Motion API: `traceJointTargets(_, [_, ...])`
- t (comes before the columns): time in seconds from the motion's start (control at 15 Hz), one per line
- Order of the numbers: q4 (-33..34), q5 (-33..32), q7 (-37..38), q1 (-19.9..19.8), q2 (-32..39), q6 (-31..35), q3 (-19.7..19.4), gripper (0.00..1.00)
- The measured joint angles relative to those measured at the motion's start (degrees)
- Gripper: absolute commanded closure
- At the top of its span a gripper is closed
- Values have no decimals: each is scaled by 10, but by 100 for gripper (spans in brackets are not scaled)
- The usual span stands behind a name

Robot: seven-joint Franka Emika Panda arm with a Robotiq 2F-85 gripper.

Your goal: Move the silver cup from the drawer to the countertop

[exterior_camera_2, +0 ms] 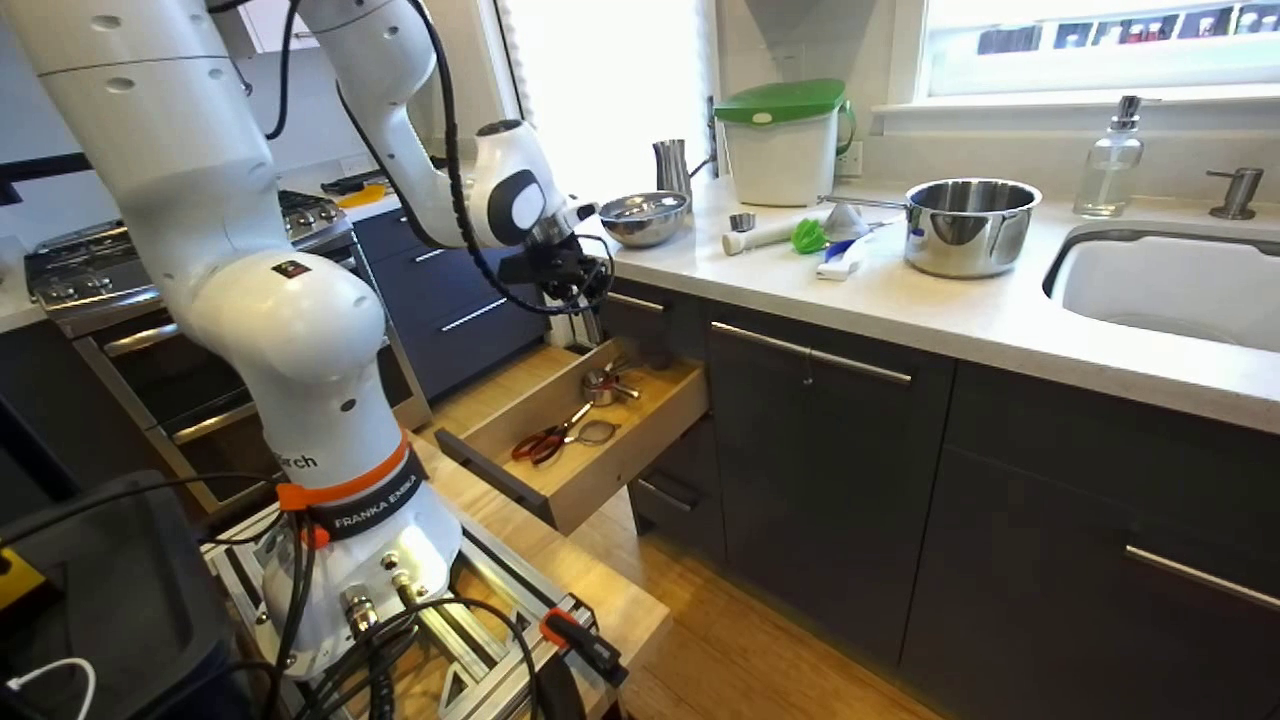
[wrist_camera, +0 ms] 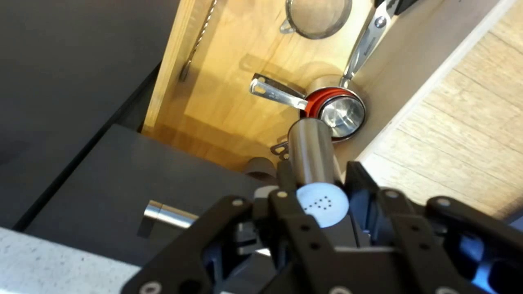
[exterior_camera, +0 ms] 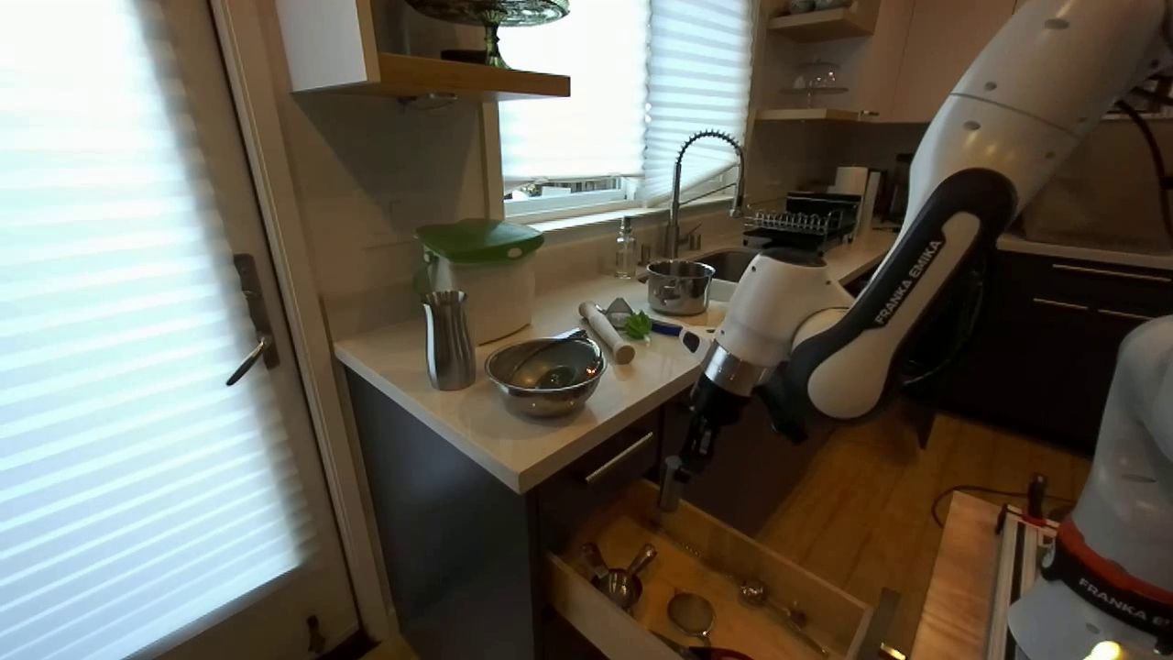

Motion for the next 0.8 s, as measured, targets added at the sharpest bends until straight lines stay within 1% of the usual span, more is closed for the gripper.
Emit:
traceJointTargets(0.07, [-4,9,0,-2,-21,-14,10,89])
traceJointTargets(0.2, [-10,15,1,-1,-39,-21,15,89])
traceJointTargets(0.33, [-5,15,4,1,-41,-15,7,89])
traceJointTargets(0.6, [12,23,7,-2,-82,-14,-27,89])
traceJointTargets(0.73, [23,46,5,0,-114,-38,-41,89])
traceJointTargets(0.8, [29,46,13,-5,-130,-47,-45,64])
